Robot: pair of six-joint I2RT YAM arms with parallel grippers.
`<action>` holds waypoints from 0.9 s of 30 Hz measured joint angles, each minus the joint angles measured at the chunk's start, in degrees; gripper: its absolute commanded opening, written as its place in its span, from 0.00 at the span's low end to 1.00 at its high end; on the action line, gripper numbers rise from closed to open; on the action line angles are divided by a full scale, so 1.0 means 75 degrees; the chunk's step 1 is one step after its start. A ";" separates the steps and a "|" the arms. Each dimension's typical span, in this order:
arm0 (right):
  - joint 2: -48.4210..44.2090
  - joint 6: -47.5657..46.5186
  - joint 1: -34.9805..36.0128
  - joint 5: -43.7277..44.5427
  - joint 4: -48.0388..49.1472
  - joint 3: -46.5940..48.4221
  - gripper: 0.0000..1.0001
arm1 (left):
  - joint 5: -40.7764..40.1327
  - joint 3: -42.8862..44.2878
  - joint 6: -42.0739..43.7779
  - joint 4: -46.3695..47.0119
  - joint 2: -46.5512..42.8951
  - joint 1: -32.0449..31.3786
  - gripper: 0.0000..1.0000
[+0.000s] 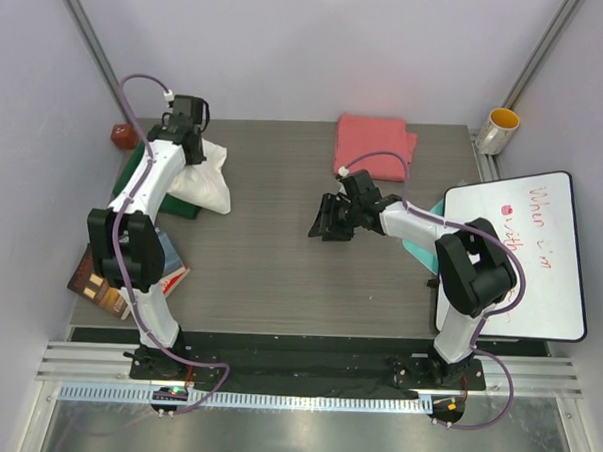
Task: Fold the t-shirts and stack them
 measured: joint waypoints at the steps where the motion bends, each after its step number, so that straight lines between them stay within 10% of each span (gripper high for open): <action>1: 0.0012 0.0000 -0.0009 -0.0038 -0.0003 -0.0003 0.51 | -0.0006 0.0172 0.0061 -0.0029 0.0058 0.0052 0.00; 27: 0.0504 -0.0003 -0.0146 -0.0507 0.0003 -0.0015 0.51 | 0.0146 0.1282 0.0635 -0.0609 0.0845 0.1763 0.00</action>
